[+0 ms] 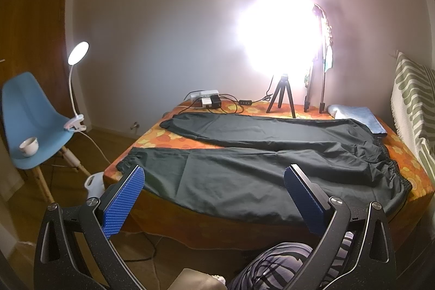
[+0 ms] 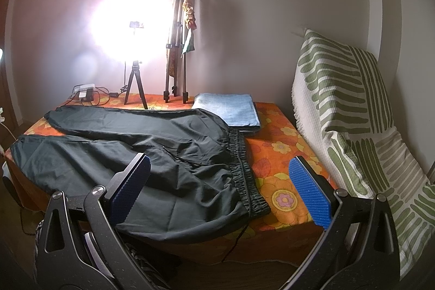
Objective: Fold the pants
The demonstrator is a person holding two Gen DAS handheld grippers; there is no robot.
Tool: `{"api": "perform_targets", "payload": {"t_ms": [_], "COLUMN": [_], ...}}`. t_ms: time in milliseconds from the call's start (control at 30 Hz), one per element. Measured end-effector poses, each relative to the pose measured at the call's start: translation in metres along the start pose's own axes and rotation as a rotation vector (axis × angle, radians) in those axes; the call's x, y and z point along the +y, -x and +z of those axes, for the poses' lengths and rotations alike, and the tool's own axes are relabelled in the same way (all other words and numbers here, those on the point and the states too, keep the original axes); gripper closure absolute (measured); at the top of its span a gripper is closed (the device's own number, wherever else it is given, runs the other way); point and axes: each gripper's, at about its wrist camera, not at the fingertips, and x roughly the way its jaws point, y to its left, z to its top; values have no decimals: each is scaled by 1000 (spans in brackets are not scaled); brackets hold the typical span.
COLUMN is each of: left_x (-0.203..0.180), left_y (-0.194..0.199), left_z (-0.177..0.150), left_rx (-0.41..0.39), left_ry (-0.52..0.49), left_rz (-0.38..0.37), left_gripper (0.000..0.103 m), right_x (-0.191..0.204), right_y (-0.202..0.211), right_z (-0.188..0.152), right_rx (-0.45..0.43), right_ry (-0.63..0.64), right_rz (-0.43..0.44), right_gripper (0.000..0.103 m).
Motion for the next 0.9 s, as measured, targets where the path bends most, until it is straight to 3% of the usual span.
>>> {"api": "perform_targets", "payload": {"t_ms": [533,900], "left_x": [10,62], "left_y": [3,-5], "left_z": [-3,10], "left_rx": [13,39], "left_ry": [-21,8], "left_rz": [33,120], "left_gripper": [1,3], "right_x": [-4,-2], "right_y": [0,-4], "right_z": [7,28], "right_rx": [-33,-88], "right_ry": [24,90], "right_rz": [41,114], "right_gripper": [0,0]}}
